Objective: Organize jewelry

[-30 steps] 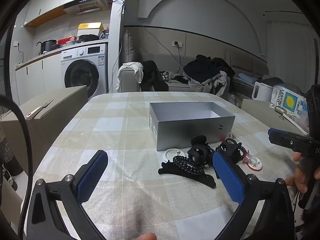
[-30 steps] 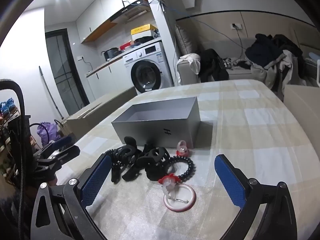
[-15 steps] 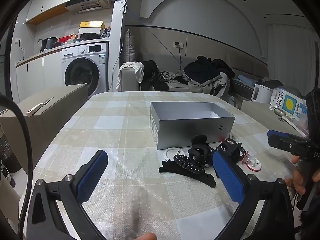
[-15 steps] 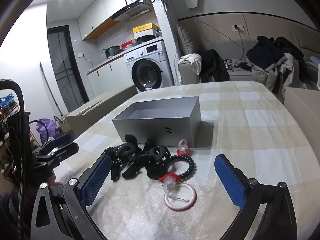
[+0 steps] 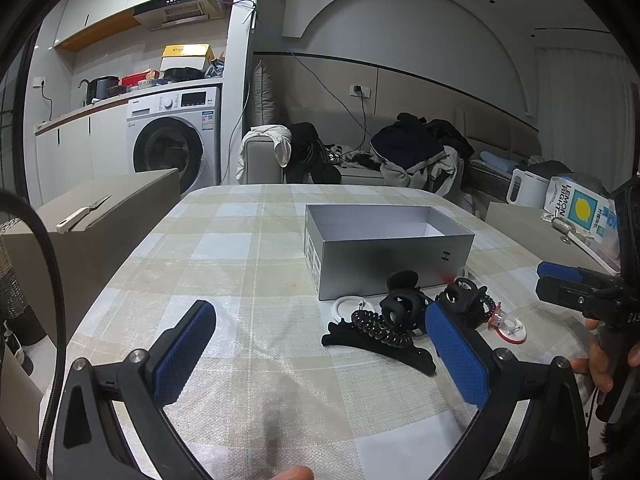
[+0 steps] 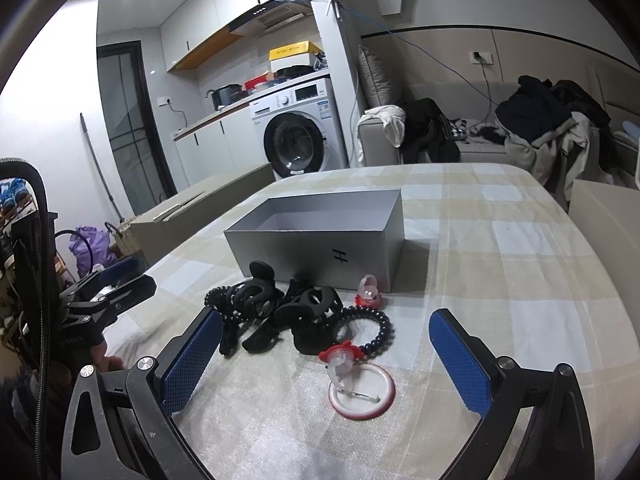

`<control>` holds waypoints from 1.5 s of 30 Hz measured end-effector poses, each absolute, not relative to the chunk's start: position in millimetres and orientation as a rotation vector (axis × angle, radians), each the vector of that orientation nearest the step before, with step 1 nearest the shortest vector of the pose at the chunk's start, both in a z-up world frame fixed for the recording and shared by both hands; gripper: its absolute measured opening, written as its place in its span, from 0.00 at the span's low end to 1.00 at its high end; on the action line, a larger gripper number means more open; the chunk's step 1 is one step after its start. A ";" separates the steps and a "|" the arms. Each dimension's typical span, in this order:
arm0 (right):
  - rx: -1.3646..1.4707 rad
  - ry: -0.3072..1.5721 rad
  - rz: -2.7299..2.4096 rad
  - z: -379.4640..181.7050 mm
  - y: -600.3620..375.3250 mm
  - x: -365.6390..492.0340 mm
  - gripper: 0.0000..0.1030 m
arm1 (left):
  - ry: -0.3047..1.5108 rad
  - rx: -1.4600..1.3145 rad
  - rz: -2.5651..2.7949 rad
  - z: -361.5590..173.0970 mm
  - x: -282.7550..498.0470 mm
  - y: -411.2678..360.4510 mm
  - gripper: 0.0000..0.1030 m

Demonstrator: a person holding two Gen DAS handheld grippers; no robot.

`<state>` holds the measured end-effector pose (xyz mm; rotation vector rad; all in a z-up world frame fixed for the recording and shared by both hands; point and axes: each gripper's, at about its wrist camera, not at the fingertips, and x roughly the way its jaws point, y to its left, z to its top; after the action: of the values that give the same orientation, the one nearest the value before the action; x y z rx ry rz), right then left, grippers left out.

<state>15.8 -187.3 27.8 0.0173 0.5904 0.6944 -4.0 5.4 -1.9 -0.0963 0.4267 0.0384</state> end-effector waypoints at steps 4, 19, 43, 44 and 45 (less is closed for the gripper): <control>0.017 0.592 0.692 28.1 -187.1 15.1 1.00 | 0.428 -0.105 0.038 -2.4 -3.0 6.1 0.99; 0.012 0.594 0.694 28.4 -187.8 16.2 1.00 | 0.430 -0.101 0.044 -2.8 -2.9 6.3 0.99; -0.001 0.595 0.692 27.1 -186.2 15.4 1.00 | 0.426 -0.102 0.044 -3.7 -2.7 8.0 0.99; -0.001 0.595 0.691 27.2 -186.5 15.2 1.00 | 0.426 -0.101 0.044 -3.8 -3.0 6.7 0.99; -0.002 0.596 0.691 26.8 -186.1 15.1 1.00 | 0.426 -0.102 0.043 -3.9 -2.8 6.9 0.99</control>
<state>15.1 -186.1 26.8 -0.0016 0.5958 0.6912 -2.8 6.9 -3.9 -0.1020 0.4263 0.0433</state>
